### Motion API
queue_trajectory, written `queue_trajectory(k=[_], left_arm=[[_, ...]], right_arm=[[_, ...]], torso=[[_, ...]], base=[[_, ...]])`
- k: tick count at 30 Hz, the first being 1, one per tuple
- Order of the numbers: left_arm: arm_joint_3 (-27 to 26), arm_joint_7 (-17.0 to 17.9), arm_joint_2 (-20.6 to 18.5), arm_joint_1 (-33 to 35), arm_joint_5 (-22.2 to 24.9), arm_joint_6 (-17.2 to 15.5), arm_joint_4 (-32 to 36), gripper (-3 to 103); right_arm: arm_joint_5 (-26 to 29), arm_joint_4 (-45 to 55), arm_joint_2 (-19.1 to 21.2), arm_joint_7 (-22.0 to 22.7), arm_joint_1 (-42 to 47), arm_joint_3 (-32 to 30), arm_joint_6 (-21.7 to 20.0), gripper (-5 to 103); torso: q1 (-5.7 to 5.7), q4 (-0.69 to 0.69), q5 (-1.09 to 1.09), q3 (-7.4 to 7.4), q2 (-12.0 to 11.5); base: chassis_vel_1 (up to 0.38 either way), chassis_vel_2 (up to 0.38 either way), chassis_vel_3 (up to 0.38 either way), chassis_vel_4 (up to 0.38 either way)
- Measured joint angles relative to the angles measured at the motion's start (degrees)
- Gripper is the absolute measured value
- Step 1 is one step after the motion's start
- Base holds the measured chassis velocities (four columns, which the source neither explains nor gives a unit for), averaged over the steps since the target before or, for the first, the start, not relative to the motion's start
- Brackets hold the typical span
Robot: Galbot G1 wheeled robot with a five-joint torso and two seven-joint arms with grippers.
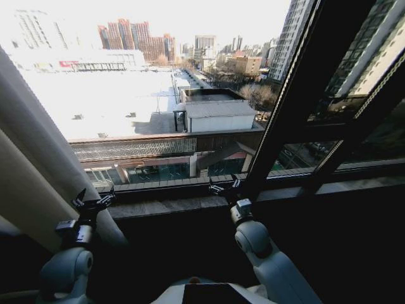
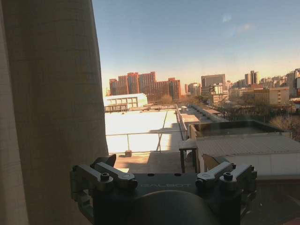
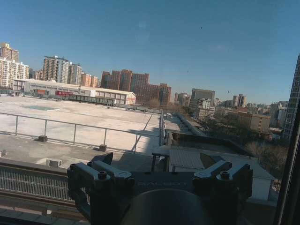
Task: Open the curtains by pulling them apart, changing their state from closed to fully open.
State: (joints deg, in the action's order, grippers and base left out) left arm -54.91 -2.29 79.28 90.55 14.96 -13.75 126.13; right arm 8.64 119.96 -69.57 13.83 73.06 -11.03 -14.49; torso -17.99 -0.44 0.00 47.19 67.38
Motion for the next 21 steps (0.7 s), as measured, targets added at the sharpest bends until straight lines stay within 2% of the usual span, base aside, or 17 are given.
queue_trajectory(k=[11, 21], left_arm=[[0.2, 0.0, 0.4, 0.1, -0.2, 0.3, 0.3, 100], [-1.1, 0.1, -0.2, 0.3, 1.2, 0.3, 0.6, 100]], right_arm=[[0.7, -1.6, 0.0, 0.1, -0.9, -1.0, -0.2, 100], [4.0, -8.7, 1.4, 0.2, -3.3, -7.1, 0.8, 100]], torso=[[0.0, 0.0, 0.01, 0.0, 0.0], [0.0, -0.01, 0.02, 0.0, 0.0]], base=[[-0.193, -0.259, 0.198, 0.257], [-0.331, -0.358, 0.314, 0.365]])
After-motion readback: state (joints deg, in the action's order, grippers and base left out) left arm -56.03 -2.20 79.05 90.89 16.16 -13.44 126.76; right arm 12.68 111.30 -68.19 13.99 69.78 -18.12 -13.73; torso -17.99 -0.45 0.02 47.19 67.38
